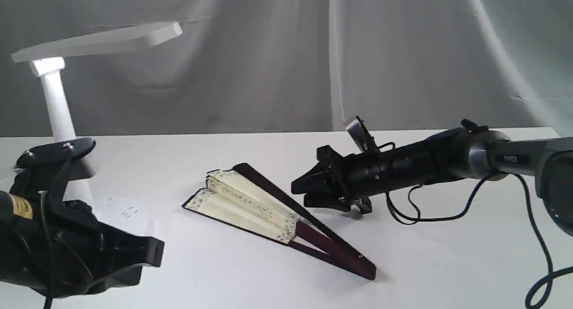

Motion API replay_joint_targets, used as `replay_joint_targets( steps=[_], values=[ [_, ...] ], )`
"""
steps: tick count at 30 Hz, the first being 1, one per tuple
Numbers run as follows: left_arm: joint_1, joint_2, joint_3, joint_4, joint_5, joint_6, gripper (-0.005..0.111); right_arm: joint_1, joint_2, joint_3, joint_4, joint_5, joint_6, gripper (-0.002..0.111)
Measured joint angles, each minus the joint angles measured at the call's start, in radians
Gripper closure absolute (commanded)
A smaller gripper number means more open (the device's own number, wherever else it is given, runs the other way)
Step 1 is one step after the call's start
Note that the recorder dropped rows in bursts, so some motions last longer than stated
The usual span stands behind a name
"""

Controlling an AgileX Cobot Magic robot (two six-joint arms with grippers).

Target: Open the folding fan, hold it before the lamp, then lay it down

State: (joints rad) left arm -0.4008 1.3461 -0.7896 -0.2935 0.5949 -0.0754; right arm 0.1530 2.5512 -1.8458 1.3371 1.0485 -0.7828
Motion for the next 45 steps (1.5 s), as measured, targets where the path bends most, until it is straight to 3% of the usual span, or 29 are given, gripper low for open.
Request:
replay_joint_targets(
  steps=[19, 35, 41, 45],
  values=[
    [0.000, 0.000, 0.000, 0.000, 0.000, 0.000, 0.107, 0.045, -0.024, -0.011, -0.230, -0.064, 0.173, 0.068],
    [0.000, 0.000, 0.000, 0.000, 0.013, 0.000, 0.107, 0.100, -0.026, -0.013, -0.238, -0.074, 0.200, 0.069],
    [0.000, 0.000, 0.000, 0.000, 0.014, 0.000, 0.107, 0.098, -0.026, -0.013, -0.211, -0.074, 0.204, 0.079],
    [0.000, 0.000, 0.000, 0.000, 0.014, 0.000, 0.107, 0.098, -0.026, -0.013, -0.207, -0.070, 0.204, 0.093]
  ],
)
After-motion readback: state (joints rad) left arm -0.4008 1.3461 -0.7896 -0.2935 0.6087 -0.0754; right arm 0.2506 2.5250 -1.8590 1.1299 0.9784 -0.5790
